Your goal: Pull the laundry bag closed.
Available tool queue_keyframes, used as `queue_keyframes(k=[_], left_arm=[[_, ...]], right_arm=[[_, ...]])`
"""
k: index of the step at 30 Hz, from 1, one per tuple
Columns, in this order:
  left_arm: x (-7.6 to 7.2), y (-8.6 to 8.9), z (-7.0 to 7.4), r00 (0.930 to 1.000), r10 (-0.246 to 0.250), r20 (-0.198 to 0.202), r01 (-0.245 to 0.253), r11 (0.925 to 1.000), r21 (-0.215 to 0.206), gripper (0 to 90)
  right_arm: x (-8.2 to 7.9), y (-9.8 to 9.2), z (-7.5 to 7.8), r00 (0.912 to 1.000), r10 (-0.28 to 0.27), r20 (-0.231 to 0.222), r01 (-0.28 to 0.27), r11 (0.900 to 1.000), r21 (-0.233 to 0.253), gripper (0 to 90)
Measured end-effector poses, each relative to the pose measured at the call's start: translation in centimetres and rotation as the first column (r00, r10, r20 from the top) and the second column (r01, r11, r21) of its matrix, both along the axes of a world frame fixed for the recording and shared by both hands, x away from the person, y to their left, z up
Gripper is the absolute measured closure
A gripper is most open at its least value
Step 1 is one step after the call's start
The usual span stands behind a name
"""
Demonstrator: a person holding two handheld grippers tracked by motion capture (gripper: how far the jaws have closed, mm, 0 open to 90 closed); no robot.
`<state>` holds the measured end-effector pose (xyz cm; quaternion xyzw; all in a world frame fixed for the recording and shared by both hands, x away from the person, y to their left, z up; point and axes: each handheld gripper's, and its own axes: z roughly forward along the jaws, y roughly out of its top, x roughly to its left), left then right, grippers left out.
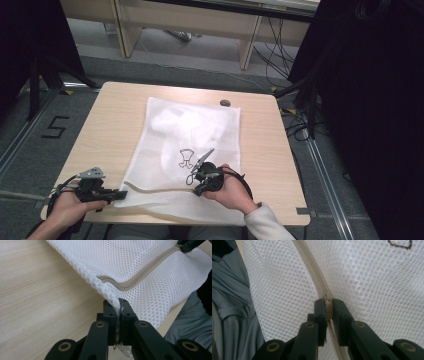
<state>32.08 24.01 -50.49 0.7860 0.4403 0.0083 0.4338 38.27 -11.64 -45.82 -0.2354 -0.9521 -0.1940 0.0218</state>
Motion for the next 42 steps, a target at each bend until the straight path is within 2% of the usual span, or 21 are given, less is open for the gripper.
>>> queue_keyframes(k=[11,14,16,27,29,30,34,36,37,42], left_arm=[[0.0,0.0,0.0,1.0,-0.001,0.0,0.001,1.0,0.0,85.3],[0.0,0.0,0.0,1.0,-0.002,0.0,0.002,1.0,0.002,85.3],[0.0,0.0,0.0,1.0,0.0,-0.003,0.0,1.0,0.004,85.3],[0.0,0.0,0.0,1.0,-0.002,0.001,0.002,1.0,0.001,85.3],[0.0,0.0,0.0,1.0,-0.001,-0.001,0.001,1.0,-0.001,85.3],[0.0,0.1,0.1,0.9998,-0.016,-0.015,0.016,0.9998,0.009,85.3],[0.0,0.1,0.1,0.9998,-0.016,-0.015,0.016,0.9998,0.01,85.3],[0.0,0.1,0.1,0.9998,-0.016,-0.015,0.016,0.9998,0.009,85.3],[0.0,0.1,0.1,0.9998,-0.015,-0.015,0.015,0.9998,0.009,85.3],[0.0,0.1,0.1,0.9998,-0.016,-0.015,0.016,0.9998,0.01,85.4]], right_arm=[[-0.1,-0.7,0.1,0.9999,-0.011,-0.008,0.011,1.0,0.003,82.3],[-0.1,-0.9,0.1,0.9999,-0.016,0.005,0.016,1.0,-0.004,82.3],[-0.2,-1.0,0.1,0.9998,-0.018,-0.01,0.018,1.0,0.005,82.3],[-0.3,-1.3,0.2,0.9995,-0.031,0.002,0.031,1.0,-0.001,82.3],[-0.3,-1.6,0.2,0.9995,-0.031,-0.002,0.031,1.0,-0.001,82.3],[-0.3,-1.6,0.2,0.9995,-0.031,-0.002,0.031,1.0,-0.001,82.3],[-0.3,-1.8,0.2,0.9993,-0.036,-0.005,0.036,0.999,-0.001,82.3],[-0.2,-2.0,0.1,0.9997,-0.02,0.013,0.021,1.0,-0.011,82.3],[-0.4,-2.0,0.2,0.9993,-0.037,-0.003,0.037,0.999,-0.001,82.3],[-0.4,-2.4,0.2,0.9991,-0.042,-0.004,0.042,0.999,-0.003,82.3]])
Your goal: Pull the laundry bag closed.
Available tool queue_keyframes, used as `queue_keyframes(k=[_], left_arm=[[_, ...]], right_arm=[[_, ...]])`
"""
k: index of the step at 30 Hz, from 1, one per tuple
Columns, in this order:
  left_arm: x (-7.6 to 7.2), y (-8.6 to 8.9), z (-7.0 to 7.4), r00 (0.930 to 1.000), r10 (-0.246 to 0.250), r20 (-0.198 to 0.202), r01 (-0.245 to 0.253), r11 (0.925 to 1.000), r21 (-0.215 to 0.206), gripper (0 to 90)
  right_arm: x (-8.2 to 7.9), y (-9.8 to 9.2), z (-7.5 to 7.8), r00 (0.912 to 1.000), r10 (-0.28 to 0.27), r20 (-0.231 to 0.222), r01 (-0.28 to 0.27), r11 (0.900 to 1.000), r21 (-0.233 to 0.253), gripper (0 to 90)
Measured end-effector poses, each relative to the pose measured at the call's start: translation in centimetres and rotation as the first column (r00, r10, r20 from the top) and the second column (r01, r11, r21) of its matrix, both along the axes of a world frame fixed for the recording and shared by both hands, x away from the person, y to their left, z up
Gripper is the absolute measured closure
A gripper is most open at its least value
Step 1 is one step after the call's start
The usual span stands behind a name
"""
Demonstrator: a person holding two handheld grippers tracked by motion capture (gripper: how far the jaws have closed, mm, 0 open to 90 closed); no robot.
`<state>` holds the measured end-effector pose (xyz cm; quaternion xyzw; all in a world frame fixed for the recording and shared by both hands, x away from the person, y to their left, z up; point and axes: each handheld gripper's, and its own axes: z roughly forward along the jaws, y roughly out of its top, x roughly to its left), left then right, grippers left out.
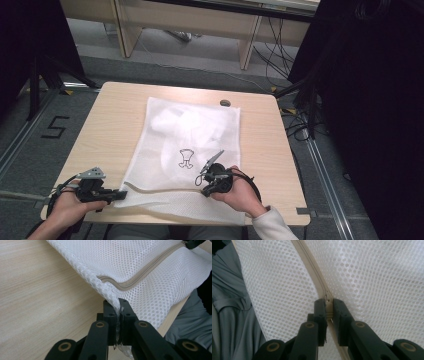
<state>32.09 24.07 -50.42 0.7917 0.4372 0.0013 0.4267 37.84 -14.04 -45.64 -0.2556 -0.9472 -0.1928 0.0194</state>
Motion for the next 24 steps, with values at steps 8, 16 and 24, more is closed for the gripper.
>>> queue_keyframes(k=[8,16,24], left_arm=[[0.01,0.0,-0.01,1.0,-0.002,0.0,0.002,1.0,0.002,85.3],[-0.01,-0.02,-0.02,1.0,0.0,0.0,0.0,1.0,-0.002,85.4],[-0.01,-0.01,-0.01,1.0,0.0,0.001,0.0,1.0,0.008,85.4]], right_arm=[[-0.06,-0.51,-0.03,1.0,-0.009,-0.002,0.009,1.0,0.003,82.3],[-0.08,-0.65,0.05,1.0,-0.008,0.003,0.008,1.0,0.0,82.3],[-0.04,-1.08,-0.09,0.9999,-0.012,0.005,0.012,1.0,-0.013,82.3]])
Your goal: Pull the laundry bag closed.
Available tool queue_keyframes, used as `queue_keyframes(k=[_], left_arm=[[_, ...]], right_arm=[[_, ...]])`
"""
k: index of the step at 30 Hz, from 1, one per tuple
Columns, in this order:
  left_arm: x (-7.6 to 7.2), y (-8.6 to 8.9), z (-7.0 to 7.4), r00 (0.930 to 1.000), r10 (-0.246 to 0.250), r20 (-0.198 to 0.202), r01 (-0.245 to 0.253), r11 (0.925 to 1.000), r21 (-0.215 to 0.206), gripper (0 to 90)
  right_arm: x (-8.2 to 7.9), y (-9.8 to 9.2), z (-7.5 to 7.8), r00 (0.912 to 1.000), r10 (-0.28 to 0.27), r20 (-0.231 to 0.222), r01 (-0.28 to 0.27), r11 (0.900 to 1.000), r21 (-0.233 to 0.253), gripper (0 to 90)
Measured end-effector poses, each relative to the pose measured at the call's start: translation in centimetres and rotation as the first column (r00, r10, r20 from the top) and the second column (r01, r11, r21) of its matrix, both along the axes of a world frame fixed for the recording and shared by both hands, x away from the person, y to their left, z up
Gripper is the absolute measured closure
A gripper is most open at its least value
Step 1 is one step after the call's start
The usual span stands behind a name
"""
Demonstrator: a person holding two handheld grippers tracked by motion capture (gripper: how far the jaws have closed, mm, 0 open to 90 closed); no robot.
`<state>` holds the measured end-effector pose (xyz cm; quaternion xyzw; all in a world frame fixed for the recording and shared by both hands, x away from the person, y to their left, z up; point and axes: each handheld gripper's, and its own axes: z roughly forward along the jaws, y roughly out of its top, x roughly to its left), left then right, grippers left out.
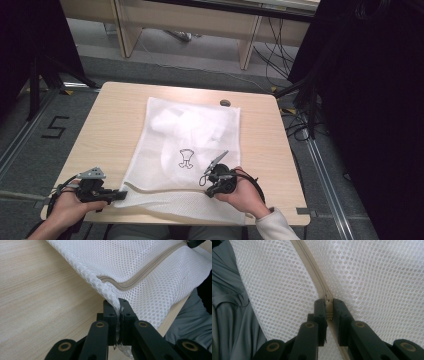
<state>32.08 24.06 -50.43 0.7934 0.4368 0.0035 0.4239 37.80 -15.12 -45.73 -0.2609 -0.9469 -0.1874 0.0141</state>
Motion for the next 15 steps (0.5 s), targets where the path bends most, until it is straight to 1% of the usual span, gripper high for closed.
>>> queue_keyframes(k=[3,4,6,7,8,9,11,12,15], left_arm=[[0.02,0.02,-0.01,1.0,-0.002,-0.002,0.002,1.0,-0.004,85.4],[-0.01,-0.01,0.01,1.0,-0.001,0.0,0.001,1.0,-0.001,85.4],[-0.01,0.0,0.01,1.0,-0.001,-0.001,0.001,1.0,-0.002,85.4],[0.0,-0.01,-0.02,1.0,0.0,-0.002,0.0,1.0,-0.009,85.3],[0.01,0.01,-0.01,1.0,-0.002,-0.002,0.002,1.0,-0.007,85.4],[0.0,0.01,0.01,1.0,-0.001,-0.001,0.001,1.0,-0.003,85.4],[-0.01,-0.01,0.0,1.0,0.001,-0.001,-0.001,1.0,-0.005,85.4],[-0.01,0.01,0.01,1.0,0.0,0.0,0.0,1.0,-0.001,85.4],[0.02,0.01,-0.02,1.0,-0.003,-0.003,0.003,1.0,-0.006,85.4]], right_arm=[[-0.14,-0.01,0.02,0.9998,-0.011,-0.014,0.011,1.0,0.002,82.3],[-0.18,-0.12,0.07,0.9994,-0.027,-0.02,0.028,1.0,0.003,82.4],[-0.19,-0.14,0.07,0.9995,-0.028,-0.018,0.028,1.0,0.0,82.3],[-0.18,-0.18,0.09,0.9995,-0.027,-0.016,0.027,1.0,0.0,82.3],[-0.19,-0.22,0.09,0.9995,-0.024,-0.019,0.024,1.0,0.008,82.3],[-0.16,-0.33,0.1,0.9998,-0.015,-0.01,0.015,1.0,-0.002,82.3],[-0.06,-0.43,0.03,1.0,-0.007,-0.004,0.007,1.0,-0.003,82.3],[-0.23,-0.46,0.1,0.9994,-0.029,-0.017,0.029,1.0,0.001,82.4],[-0.27,-0.59,0.1,0.9993,-0.033,-0.018,0.033,0.999,-0.002,82.3]])
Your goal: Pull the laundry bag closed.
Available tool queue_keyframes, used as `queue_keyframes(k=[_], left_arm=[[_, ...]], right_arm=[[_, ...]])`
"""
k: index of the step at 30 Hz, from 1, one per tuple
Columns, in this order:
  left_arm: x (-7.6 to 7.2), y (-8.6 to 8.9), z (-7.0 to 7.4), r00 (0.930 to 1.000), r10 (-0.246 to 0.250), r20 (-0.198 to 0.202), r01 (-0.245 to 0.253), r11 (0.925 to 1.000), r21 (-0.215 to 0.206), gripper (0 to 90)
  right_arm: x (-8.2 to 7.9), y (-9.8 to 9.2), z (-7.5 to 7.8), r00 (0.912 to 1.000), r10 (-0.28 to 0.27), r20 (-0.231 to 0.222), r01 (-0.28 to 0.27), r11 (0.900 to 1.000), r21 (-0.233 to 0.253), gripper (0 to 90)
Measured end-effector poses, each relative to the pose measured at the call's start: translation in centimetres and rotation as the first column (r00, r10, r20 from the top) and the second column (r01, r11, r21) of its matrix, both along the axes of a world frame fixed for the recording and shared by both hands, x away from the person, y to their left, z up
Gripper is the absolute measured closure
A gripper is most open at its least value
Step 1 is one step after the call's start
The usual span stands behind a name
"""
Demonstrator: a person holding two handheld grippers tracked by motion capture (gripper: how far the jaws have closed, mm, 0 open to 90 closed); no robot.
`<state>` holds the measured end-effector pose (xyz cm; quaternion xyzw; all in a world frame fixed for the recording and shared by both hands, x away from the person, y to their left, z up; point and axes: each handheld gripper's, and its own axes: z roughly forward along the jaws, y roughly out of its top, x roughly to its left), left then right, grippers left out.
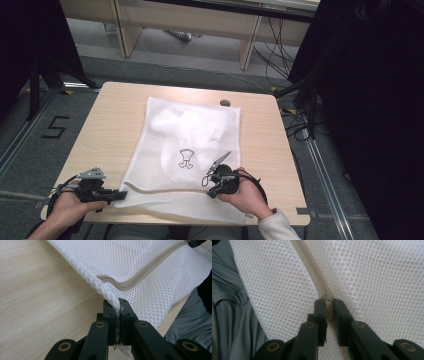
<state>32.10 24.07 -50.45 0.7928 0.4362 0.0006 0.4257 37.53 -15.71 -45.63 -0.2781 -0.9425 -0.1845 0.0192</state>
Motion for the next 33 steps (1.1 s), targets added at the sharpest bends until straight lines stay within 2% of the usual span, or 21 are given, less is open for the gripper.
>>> queue_keyframes(k=[5,6,7,13,22,33], left_arm=[[0.0,0.0,0.0,1.0,0.003,0.002,-0.003,1.0,0.004,85.4],[0.0,0.0,0.0,1.0,0.001,0.001,-0.001,1.0,0.001,85.4],[0.0,0.0,0.0,1.0,0.002,0.002,-0.002,1.0,0.003,85.3],[0.0,0.0,0.0,1.0,0.0,0.0,0.0,1.0,-0.001,85.3],[0.0,0.0,0.0,1.0,0.0,0.001,0.0,1.0,0.0,85.4],[0.0,-0.1,0.0,1.0,-0.004,-0.001,0.004,1.0,-0.004,85.4]], right_arm=[[-0.1,-0.2,0.1,0.9999,-0.014,-0.006,0.014,1.0,0.009,82.3],[0.0,-0.3,0.1,0.9999,0.007,0.009,-0.007,1.0,-0.004,82.3],[-0.1,-0.4,0.1,1.0,-0.009,-0.004,0.009,1.0,0.005,82.3],[-0.2,-0.6,0.2,0.9999,-0.015,-0.008,0.015,1.0,0.014,82.3],[-0.1,-1.2,0.2,0.9999,-0.012,0.0,0.012,1.0,0.002,82.3],[-0.3,-1.6,0.1,0.9994,-0.033,-0.012,0.033,0.999,0.004,82.3]])
